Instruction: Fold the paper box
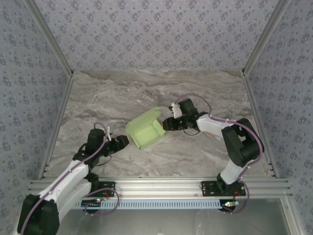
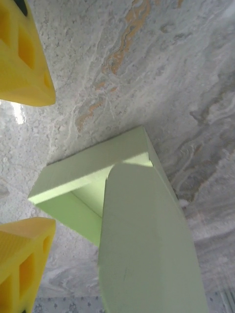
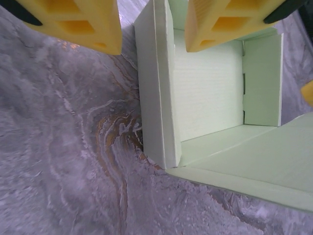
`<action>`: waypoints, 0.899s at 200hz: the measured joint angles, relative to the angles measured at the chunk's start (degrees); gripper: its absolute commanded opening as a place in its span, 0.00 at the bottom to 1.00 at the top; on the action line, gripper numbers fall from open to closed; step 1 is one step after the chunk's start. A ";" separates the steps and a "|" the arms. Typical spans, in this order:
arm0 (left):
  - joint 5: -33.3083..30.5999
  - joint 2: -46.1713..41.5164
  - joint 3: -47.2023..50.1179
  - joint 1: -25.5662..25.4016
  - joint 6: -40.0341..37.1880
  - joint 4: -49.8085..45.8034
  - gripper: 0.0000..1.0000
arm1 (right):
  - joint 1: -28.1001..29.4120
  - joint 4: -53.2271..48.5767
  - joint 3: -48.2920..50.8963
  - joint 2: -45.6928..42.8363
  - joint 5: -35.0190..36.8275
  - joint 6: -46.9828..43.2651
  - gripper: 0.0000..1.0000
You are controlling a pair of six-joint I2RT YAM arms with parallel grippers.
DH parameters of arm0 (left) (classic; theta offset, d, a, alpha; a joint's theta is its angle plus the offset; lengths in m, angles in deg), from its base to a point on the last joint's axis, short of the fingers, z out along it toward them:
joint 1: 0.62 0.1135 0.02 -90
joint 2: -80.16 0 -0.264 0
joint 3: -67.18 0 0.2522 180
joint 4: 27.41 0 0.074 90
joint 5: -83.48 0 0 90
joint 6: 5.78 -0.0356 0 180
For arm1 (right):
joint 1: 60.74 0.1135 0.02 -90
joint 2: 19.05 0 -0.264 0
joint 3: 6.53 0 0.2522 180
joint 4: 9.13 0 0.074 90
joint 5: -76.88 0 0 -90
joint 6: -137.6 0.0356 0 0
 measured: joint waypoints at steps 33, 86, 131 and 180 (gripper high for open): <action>1.07 5.01 0.00 -0.57 0.46 3.13 0.60 | -0.90 1.90 -1.14 2.56 -4.07 0.48 0.28; 1.25 7.93 -0.04 -0.81 0.39 5.70 0.59 | -0.98 3.67 -1.90 5.07 -6.91 0.57 0.23; 1.25 9.79 -0.09 -0.85 0.24 6.14 0.59 | -1.01 3.74 -1.90 5.90 -7.76 0.55 0.19; 1.25 11.30 -0.48 -0.85 -0.04 7.28 0.58 | -0.98 4.15 -1.90 6.16 -8.13 0.55 0.16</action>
